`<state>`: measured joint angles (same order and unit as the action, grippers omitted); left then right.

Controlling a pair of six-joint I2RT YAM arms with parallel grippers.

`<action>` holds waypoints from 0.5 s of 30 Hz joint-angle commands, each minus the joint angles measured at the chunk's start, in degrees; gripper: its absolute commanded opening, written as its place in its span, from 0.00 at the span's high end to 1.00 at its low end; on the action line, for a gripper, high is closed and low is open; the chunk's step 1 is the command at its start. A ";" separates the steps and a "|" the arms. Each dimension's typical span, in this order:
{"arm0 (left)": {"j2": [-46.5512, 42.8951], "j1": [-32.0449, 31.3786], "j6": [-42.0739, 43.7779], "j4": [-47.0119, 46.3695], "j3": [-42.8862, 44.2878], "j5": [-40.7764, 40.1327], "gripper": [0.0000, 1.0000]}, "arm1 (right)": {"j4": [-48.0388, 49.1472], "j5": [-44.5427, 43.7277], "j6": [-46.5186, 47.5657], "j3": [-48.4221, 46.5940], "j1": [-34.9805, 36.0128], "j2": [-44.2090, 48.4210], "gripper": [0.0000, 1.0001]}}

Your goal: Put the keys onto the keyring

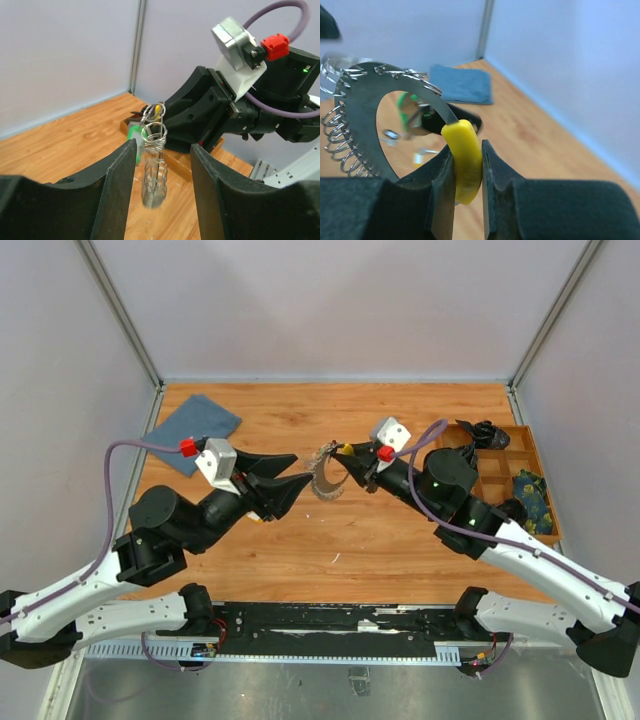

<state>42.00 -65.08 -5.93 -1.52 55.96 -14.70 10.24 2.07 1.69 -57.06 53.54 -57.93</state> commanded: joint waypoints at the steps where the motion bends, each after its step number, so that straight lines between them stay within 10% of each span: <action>1: -2.99 -0.34 -1.53 4.44 1.78 -0.60 0.47 | 1.62 1.17 24.84 1.27 -4.84 4.60 1.00; 5: -5.69 -0.38 -1.85 6.09 0.66 -5.70 0.48 | -8.40 7.96 32.19 -4.68 -4.69 4.42 1.00; 8: -7.62 -0.32 -1.97 6.33 -0.95 -9.66 0.49 | -15.00 -3.65 49.22 -4.47 8.60 3.17 1.00; 15: -9.35 -0.28 -1.73 7.58 -1.41 -10.24 0.49 | -15.43 -6.18 47.34 -1.12 2.63 9.19 1.00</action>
<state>33.15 -65.08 -7.79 5.13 55.11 -23.59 -5.02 -2.13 44.95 -58.46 58.22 -52.77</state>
